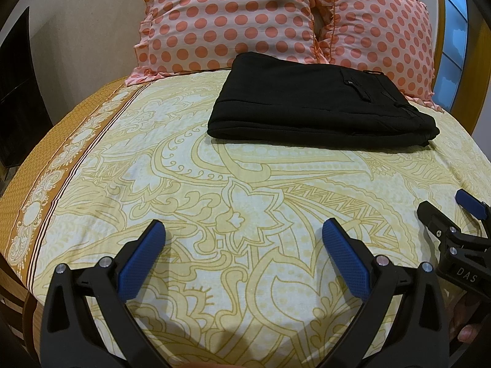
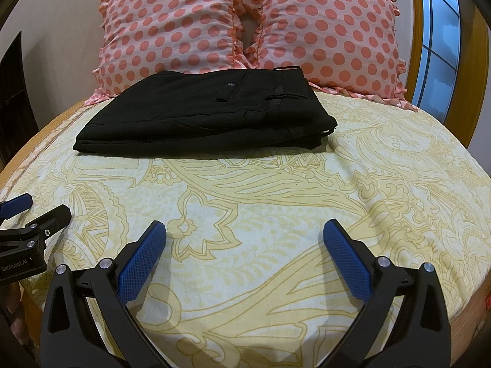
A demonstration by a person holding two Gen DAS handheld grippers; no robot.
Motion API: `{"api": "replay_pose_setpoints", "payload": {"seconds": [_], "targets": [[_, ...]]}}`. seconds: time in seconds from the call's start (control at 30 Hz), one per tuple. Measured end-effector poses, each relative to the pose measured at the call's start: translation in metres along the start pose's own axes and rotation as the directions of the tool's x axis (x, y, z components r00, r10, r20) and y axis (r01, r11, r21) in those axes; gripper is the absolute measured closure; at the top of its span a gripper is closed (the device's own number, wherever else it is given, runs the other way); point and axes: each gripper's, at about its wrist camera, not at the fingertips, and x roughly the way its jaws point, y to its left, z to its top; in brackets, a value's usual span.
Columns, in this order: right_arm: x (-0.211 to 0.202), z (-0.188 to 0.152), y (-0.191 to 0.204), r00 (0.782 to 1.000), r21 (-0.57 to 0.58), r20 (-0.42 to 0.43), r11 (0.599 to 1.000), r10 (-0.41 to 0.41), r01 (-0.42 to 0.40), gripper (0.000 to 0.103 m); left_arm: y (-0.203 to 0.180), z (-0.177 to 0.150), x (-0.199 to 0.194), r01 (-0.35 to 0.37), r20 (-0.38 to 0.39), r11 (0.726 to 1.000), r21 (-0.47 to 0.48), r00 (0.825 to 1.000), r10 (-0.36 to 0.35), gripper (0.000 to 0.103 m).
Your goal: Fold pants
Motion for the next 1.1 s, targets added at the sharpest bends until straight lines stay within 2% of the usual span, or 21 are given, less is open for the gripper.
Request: {"api": "replay_pose_setpoints", "payload": {"seconds": [1.1], "targets": [[0.0,-0.0007,0.0001,1.0,0.0,0.002,1.0,0.0,0.0,0.001,-0.0004,0.0001,0.0004,0.011,-0.008,1.0,0.012,1.0,-0.011,0.002]]}}
